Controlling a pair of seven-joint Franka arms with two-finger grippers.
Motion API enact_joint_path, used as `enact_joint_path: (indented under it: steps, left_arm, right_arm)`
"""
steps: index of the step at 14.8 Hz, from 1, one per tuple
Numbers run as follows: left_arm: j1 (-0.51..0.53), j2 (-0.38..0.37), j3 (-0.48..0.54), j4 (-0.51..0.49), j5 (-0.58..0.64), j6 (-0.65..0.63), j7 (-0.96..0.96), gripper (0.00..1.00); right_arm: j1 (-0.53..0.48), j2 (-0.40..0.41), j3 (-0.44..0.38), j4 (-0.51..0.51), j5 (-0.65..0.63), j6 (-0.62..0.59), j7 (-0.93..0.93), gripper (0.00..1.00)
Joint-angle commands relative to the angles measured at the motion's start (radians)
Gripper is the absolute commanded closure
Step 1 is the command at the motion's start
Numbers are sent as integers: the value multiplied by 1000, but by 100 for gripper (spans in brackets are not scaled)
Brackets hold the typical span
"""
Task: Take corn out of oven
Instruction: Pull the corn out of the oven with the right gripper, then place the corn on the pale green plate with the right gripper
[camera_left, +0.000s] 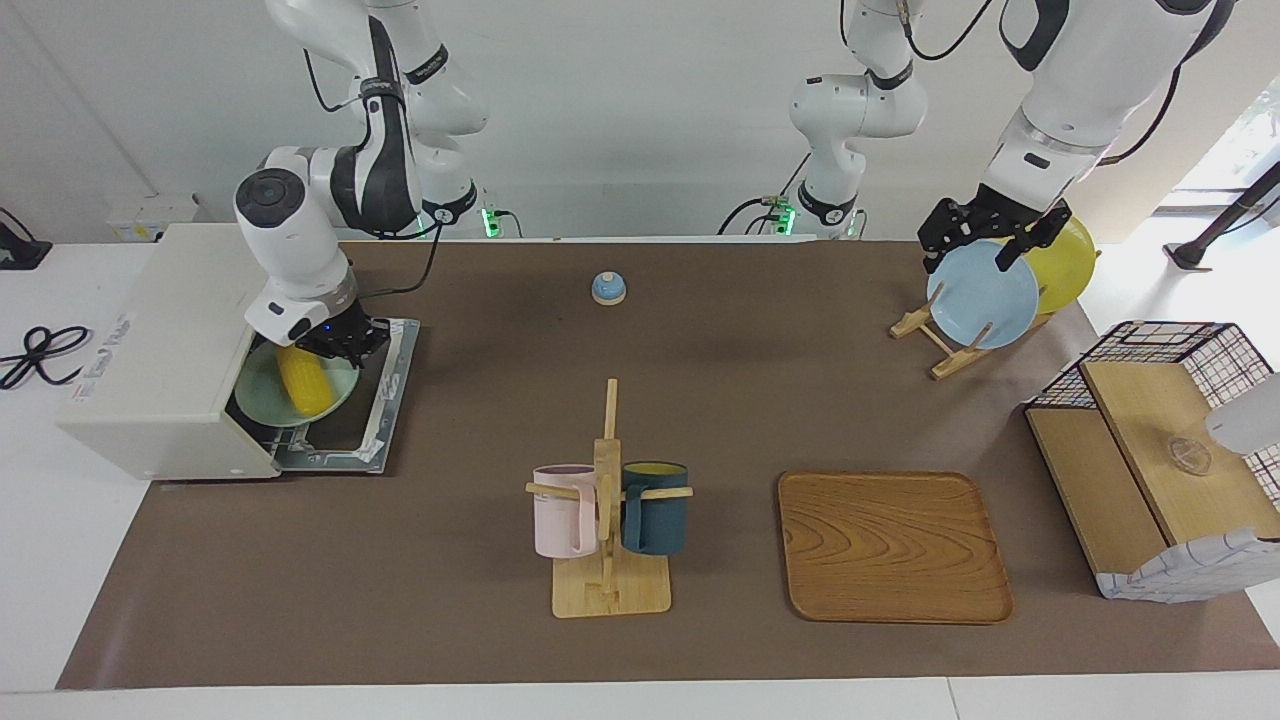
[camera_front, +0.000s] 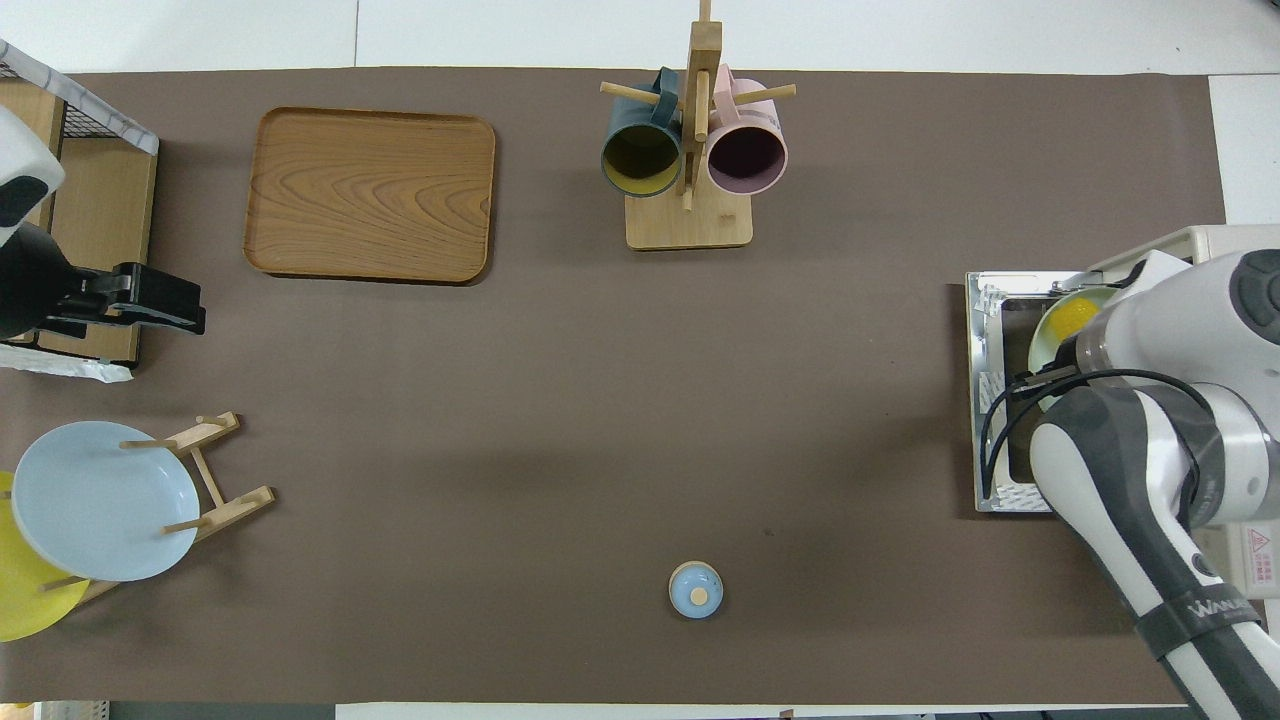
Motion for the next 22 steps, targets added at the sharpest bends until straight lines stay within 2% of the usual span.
enact_joint_path:
  steps: [1,3,5,8,9,12,13,14,16,18,20,21,22]
  left_arm:
    - [13,-26,-3,-27,-16,-3,9,0]
    - [13,-26,-3,-27,-15,-4,9,0]
    - [12,-27,-3,-27,-15,-3,9,0]
    - [13,-26,-3,-27,-16,-4,9,0]
    - [13,-27,-3,-27,-15,-4,9,0]
    - [13,-27,-3,-29,-15,-4,8,0]
    - [13,-27,-3,-29,-15,-4,8,0]
    - [12,-27,-3,-27,-15,-3,8,0]
    - [12,-27,-3,-29,-15,5,6,0]
    - [12,-27,-3,-29,-16,2,6,0]
    - [12,-27,-3,-30,-16,-1,6,0]
    - [12,-27,-3,-30,-16,-1,6,0]
    - [12,-27,-3,-32,-15,0,6,0]
  right_arm:
    - [95,65,5,161,-10,-137,69,100]
    - [195,87,6,242,-12,-209,193,100]
    - [307,99,6,282,-13,-237,328,100]
    - [448,183,8,371,-18,-254,544,100]
    - [488,222,9,418,-10,-256,620,100]
    - [652,434,9,649,-2,-279,880,100]
    - [675,500,9,705,-13,-272,954,100]
    - [684,536,9,709,-13,-233,1006,100]
    - [703,533,9,611,-4,-104,1041,100]
    - [706,512,11,539,1,-46,1053,100]
    - [700,512,14,532,60,-32,1123,100]
    - [694,512,12,541,103,-32,1143,96]
    - [689,512,12,557,117,-30,1147,85]
